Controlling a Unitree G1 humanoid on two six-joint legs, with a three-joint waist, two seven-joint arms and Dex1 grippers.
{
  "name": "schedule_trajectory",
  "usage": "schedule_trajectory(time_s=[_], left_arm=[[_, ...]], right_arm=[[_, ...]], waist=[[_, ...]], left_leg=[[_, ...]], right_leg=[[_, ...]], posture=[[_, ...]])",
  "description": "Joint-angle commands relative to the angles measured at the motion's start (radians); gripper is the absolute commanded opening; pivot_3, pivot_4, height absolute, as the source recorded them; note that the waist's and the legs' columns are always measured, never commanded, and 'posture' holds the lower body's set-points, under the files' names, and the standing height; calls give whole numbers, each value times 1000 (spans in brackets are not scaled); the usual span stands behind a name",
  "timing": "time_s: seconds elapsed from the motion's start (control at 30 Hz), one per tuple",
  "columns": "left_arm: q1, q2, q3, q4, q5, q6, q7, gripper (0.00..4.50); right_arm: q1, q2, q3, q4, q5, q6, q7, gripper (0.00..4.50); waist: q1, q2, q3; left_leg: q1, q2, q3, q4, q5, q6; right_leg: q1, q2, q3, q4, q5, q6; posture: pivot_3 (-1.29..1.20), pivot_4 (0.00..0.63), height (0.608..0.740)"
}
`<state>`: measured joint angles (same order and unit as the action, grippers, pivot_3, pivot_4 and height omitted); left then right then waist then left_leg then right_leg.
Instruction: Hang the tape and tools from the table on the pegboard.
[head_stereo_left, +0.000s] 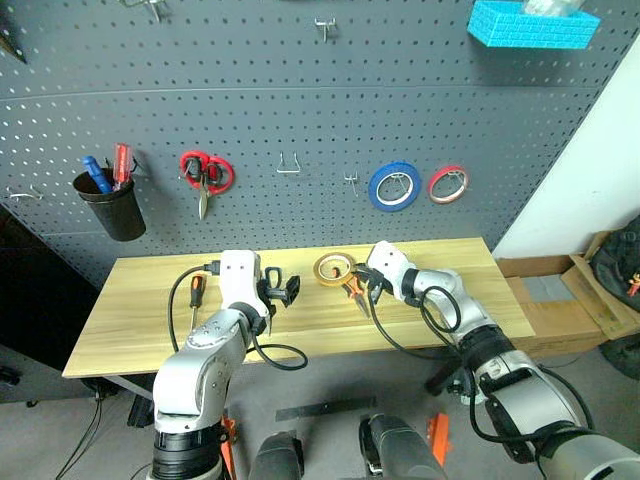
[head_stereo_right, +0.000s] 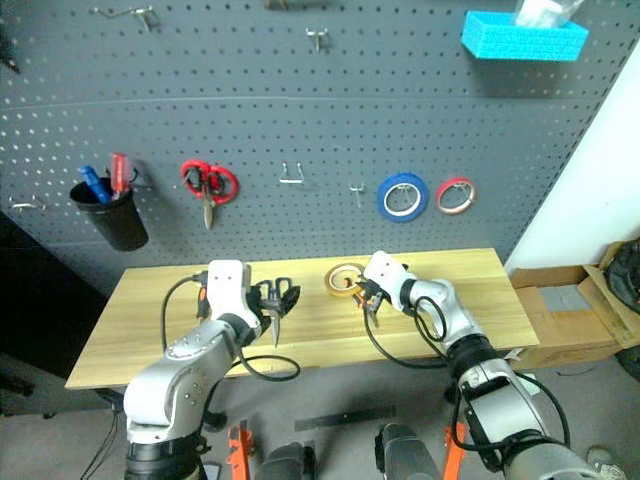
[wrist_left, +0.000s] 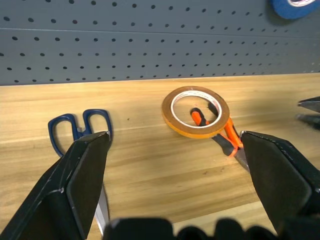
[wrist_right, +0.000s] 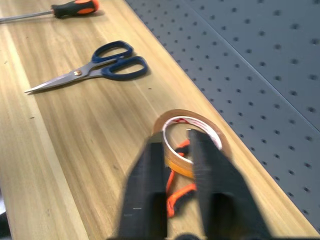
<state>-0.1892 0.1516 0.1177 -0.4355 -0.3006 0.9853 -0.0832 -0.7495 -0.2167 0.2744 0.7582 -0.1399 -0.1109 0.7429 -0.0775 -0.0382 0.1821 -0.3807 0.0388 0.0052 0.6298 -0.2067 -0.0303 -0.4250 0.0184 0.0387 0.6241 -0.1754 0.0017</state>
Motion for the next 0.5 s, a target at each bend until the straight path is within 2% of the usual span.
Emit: schedule_trajectory(time_s=[0.03,0.23,0.37,0.5], left_arm=[[-35,-14,-1,-56,-16,35,14,4500],[-64,-37,-6,-42,-24,73,23,4500],[-116,-64,9,-2,-37,101,29,4500],[-132,-80,13,7,-34,120,32,4500]], right_arm=[[-68,10,9,46,-13,-15,17,2204],[-152,34,26,177,-43,-37,23,4107],[-198,51,41,267,-71,-47,33,4107],[-225,58,53,335,-100,-60,22,4107]], waist=[[4,-2,10],[29,-4,34],[50,-4,56],[53,-4,77]], left_leg=[[0,0,0,0,0,0],[-6,0,0,-2,-3,4],[-19,1,-2,-2,-3,4],[-20,0,-3,-2,-3,4]], right_leg=[[0,0,0,1,0,0],[-6,0,1,4,-7,-1],[-17,0,1,5,-6,3],[-18,-1,1,5,-6,3]], posture=[[81,221,740],[94,248,740],[102,295,740],[104,299,740]])
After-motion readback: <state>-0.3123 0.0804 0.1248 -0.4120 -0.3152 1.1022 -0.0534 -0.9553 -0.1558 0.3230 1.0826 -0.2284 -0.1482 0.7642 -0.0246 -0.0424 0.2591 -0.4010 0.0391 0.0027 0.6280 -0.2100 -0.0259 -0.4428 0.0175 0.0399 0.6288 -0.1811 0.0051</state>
